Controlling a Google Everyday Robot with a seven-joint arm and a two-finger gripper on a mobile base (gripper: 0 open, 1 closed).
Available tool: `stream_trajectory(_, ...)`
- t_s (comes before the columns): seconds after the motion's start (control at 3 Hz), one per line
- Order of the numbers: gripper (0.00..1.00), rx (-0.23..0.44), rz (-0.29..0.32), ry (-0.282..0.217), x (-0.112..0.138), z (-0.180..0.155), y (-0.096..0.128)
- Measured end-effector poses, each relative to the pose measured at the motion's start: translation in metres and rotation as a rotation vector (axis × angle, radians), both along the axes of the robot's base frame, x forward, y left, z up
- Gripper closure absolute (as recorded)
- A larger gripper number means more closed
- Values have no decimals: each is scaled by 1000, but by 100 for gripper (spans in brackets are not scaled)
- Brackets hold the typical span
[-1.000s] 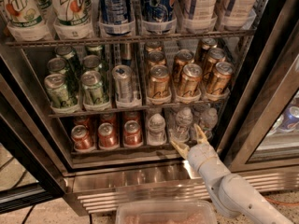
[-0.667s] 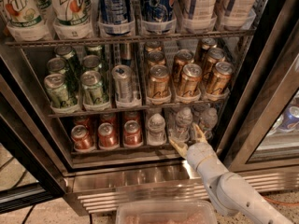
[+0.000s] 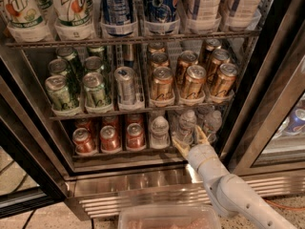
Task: Pick water bottle from bottom shelf of fridge
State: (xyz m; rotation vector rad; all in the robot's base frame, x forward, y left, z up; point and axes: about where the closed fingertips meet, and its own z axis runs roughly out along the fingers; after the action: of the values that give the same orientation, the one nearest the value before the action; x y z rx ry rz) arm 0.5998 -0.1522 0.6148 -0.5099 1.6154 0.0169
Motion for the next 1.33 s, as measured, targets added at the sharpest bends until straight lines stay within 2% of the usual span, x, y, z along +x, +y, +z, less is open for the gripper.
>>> stream_trajectory(1.33,44,24,-39,-18,17,2,2)
